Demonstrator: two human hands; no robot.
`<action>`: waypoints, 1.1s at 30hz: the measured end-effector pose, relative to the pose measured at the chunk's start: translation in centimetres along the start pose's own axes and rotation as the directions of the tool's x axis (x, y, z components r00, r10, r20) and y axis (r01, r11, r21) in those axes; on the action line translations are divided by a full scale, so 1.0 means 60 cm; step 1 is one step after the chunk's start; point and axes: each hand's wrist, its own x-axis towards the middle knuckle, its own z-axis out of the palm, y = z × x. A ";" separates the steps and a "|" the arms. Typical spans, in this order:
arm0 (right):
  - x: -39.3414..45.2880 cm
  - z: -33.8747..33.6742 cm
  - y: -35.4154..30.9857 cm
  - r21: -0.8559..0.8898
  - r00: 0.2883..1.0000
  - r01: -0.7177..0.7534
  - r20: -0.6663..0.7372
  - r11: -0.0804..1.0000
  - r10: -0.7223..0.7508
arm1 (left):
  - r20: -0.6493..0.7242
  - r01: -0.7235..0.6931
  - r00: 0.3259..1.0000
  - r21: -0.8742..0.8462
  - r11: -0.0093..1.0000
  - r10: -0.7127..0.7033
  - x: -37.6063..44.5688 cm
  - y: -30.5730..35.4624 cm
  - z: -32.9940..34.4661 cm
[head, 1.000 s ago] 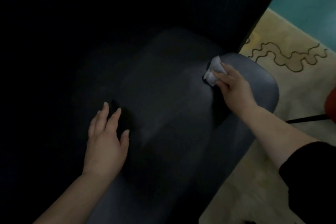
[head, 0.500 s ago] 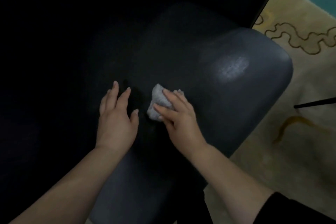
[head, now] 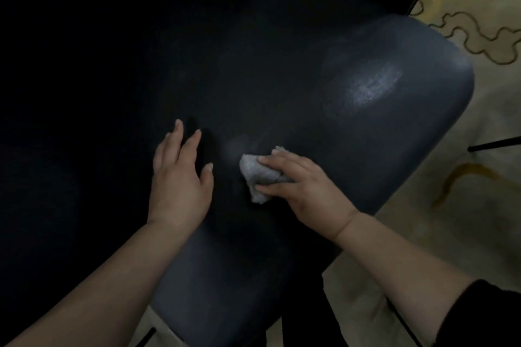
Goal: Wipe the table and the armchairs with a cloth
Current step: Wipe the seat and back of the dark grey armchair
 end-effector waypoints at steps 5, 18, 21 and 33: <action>0.019 -0.037 0.023 -0.026 0.983 -0.132 -0.135 0.991 0.127 | 0.077 0.024 0.997 0.023 0.999 -0.025 0.001 -0.004 -0.021; 0.082 -0.190 -0.096 0.307 0.778 -0.579 -0.069 0.755 0.625 | 0.236 0.043 0.969 0.132 0.990 -0.074 -0.032 0.056 -0.218; 0.099 -0.239 -0.142 0.336 0.776 -0.570 -0.079 0.750 0.625 | 0.221 0.024 0.974 0.143 0.989 -0.056 -0.053 0.074 -0.284; 0.196 -0.347 -0.338 0.402 0.888 -0.406 -0.040 0.821 0.459 | -0.134 0.062 0.990 0.096 0.993 -0.048 -0.119 0.048 -0.541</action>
